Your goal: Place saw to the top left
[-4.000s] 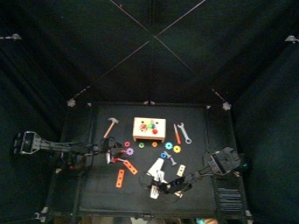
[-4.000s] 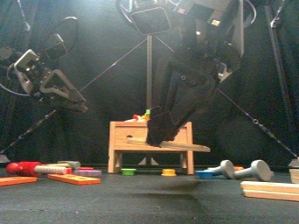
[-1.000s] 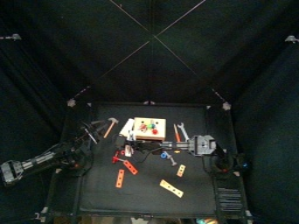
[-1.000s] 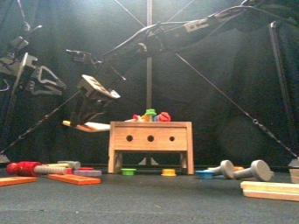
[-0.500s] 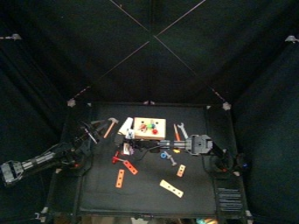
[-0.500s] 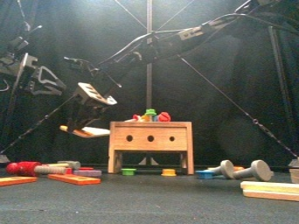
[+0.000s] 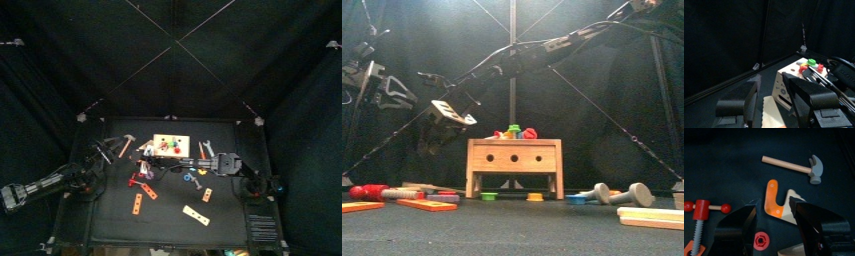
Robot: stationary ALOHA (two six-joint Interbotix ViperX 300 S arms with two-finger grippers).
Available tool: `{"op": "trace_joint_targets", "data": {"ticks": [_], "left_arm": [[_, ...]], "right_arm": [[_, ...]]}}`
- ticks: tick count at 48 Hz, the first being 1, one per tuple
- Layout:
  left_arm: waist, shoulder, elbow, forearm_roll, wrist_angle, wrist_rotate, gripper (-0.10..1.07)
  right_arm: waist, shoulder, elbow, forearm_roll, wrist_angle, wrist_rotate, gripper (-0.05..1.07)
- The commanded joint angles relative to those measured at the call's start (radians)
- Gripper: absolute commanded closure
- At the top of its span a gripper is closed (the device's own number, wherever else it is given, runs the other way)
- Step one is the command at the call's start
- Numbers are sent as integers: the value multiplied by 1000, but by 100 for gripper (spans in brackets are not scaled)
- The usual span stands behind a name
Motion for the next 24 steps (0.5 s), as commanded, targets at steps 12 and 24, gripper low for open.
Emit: {"op": "trace_joint_targets", "data": {"ticks": [12,24], "left_arm": [[2,3,0,0,0,-2,17],[2,3,9,3,9,2,17]], "right_arm": [[8,-58,-34,-2,21,3,18],[29,-87,-29,5,32,17,18]]}}
